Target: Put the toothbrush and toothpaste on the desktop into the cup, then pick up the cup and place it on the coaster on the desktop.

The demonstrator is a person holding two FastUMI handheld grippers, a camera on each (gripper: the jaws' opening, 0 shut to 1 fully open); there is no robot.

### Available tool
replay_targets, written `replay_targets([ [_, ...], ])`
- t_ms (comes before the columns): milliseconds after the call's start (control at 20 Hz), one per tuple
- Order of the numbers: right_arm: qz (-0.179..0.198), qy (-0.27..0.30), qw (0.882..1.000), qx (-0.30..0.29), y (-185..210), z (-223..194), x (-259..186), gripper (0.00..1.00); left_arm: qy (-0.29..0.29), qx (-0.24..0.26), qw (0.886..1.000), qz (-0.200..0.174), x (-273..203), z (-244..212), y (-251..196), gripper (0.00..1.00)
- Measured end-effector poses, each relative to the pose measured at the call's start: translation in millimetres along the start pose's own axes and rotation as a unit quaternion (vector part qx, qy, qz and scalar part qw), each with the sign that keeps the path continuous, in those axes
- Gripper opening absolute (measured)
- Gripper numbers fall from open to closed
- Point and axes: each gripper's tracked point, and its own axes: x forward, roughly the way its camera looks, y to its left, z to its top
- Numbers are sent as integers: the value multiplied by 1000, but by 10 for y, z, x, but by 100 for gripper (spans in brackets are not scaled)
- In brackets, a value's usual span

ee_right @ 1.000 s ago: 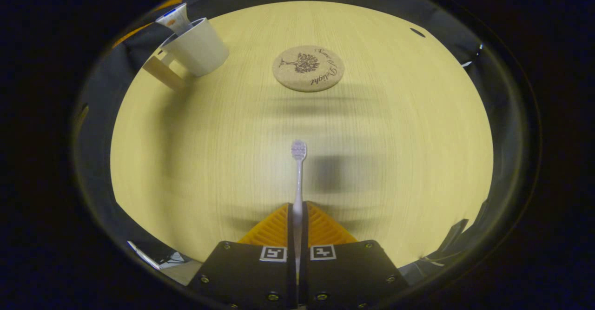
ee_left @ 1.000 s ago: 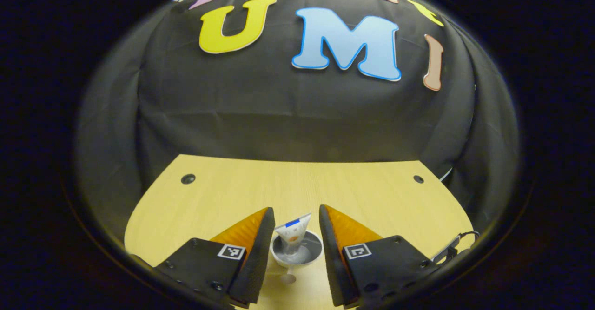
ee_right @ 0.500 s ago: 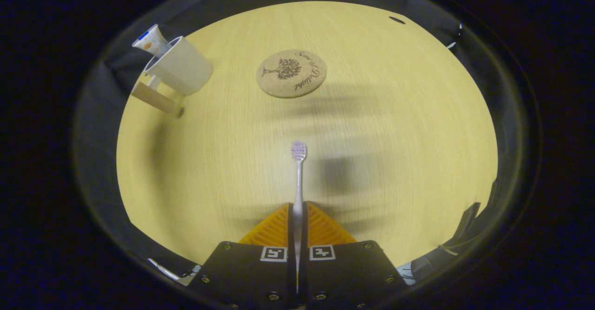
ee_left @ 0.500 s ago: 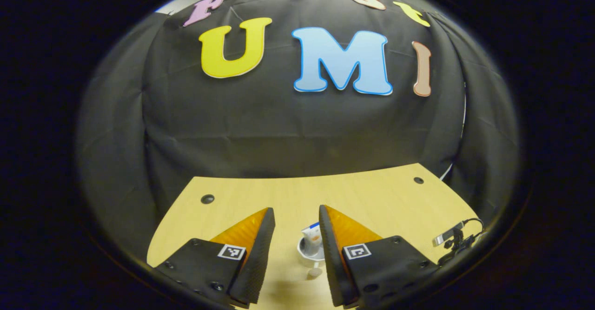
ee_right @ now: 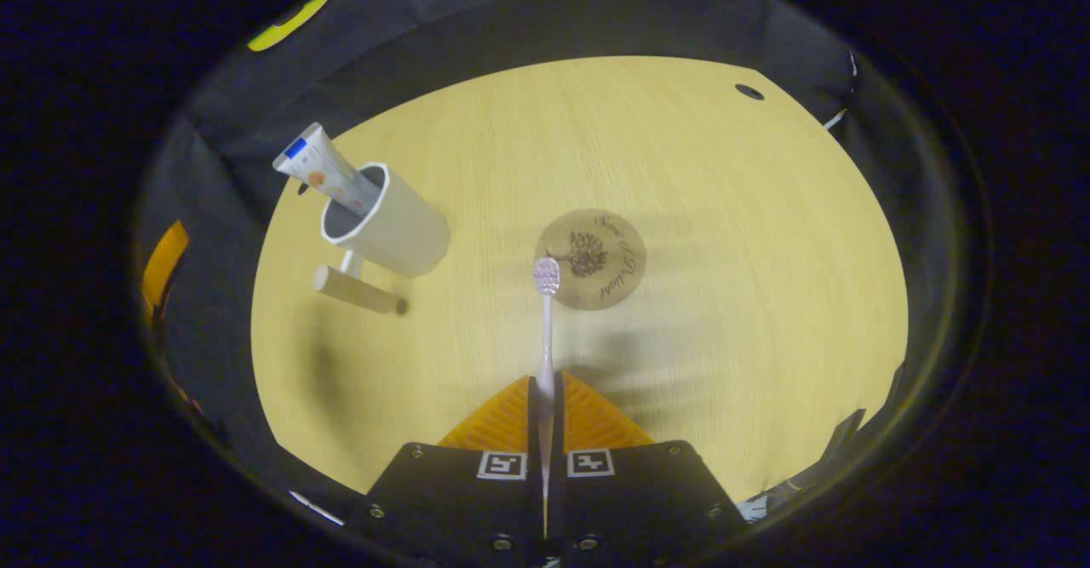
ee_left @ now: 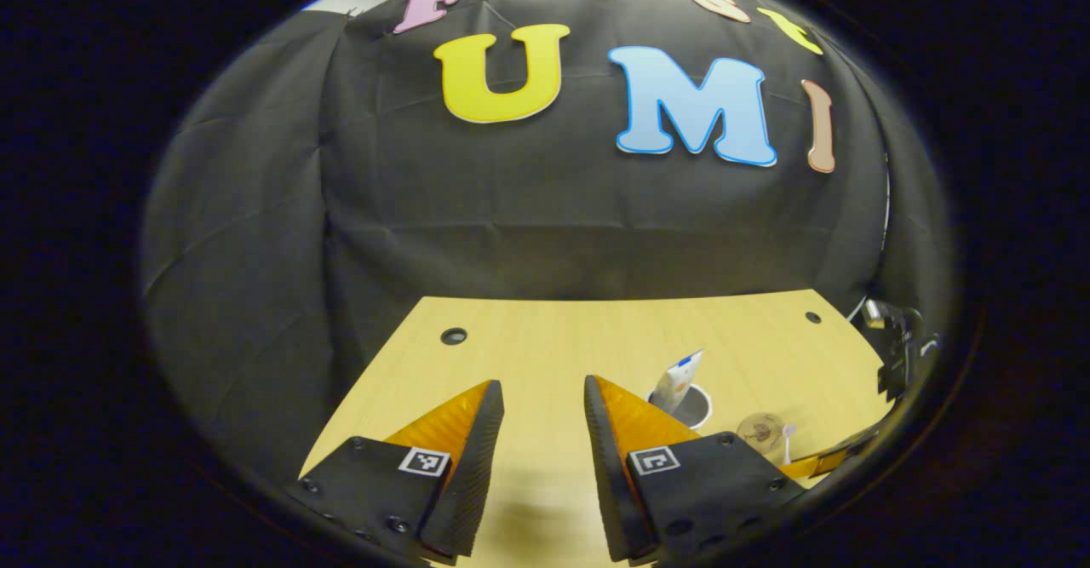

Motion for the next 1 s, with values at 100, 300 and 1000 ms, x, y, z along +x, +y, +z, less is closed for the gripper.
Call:
replay_targets([
  [100, 10, -22, 1000, -2, 167, 300, -72, 3, 6, -9, 1000, 18, -70, -102, 229, 67],
  [300, 29, -76, 997, -11, 433, 1014, -339, 3, 24, -27, 998, 56, -235, -343, 669, 67],
  [1000, 32, -219, 975, 8, 1076, 2216, -93, 3, 78, -88, 976, 183, -1075, -1028, 1747, 67],
])
